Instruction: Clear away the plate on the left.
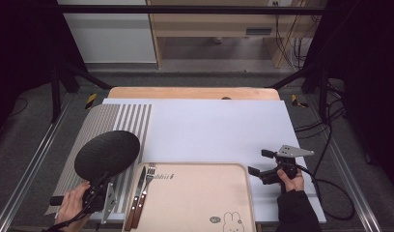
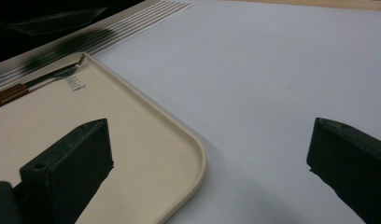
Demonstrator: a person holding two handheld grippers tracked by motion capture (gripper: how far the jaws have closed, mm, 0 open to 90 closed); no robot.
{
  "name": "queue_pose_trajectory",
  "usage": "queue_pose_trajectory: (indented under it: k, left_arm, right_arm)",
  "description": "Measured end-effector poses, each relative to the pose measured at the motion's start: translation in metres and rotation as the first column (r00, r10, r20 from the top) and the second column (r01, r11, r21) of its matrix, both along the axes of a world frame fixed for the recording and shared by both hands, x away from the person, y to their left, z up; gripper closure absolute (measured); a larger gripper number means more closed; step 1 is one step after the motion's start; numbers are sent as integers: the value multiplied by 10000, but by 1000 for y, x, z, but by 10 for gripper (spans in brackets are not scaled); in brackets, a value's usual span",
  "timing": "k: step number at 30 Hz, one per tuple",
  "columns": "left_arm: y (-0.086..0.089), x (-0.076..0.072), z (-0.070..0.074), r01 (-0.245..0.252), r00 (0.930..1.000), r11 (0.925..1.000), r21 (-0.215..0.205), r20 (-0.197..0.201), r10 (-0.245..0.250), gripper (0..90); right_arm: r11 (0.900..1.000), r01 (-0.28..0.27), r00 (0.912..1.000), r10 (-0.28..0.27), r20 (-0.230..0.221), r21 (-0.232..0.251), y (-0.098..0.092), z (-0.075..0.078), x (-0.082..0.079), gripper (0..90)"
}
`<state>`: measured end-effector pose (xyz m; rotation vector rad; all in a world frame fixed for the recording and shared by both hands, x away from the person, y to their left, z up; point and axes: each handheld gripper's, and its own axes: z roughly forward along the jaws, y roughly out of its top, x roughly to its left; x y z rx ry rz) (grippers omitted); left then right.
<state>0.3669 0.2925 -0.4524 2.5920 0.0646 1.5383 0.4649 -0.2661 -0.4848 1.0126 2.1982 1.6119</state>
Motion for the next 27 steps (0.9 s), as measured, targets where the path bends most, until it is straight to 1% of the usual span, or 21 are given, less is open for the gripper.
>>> queue_pose_trajectory:
  k: [6, 16, 18, 19, 23, 24, 26, 27]
  left_arm:
    - [-10, -5, 8, 243, 9997, 9996, 168, -66, -242, 859]
    - [-29, -15, 21, 865, 9962, 9957, 328, 25, -866, 859]
    - [-33, -17, 23, 999, 9950, 9948, 215, 74, -1000, 859]
    - [-34, -18, 24, 1040, 9945, 9941, 306, 75, -1043, 860]
    - [-40, -21, 28, 1206, 9927, 9926, 144, 28, -1206, 860]
    - [-42, -22, 29, 1233, 9923, 9921, 240, 36, -1235, 860]
    - [-45, -24, 30, 1352, 9908, 9906, 186, 37, -1353, 860]
    - [-47, -25, 31, 1415, 9899, 9896, 257, 51, -1417, 860]
  right_arm:
    - [10000, 2, 10000, -2, 21, -4, 0, 0, 0, 4]
    - [10000, 2, 10000, -2, 16, 11, 0, 0, 0, 4]
    - [10000, 1, 10000, -1, 23, -8, 0, 0, 0, 4]
    - [10000, 0, 10000, 0, 29, -10, 0, 0, 0, 4]
    - [10000, 0, 10000, 0, 36, -2, 0, 0, 0, 3]
    - [10000, -3, 10000, 3, 32, -3, 0, 0, 0, 4]
    - [10000, 1, 10000, -1, 10, -10, 0, 0, 0, 3]
    - [10000, -3, 10000, 3, -1, 1, 0, 0, 0, 4]
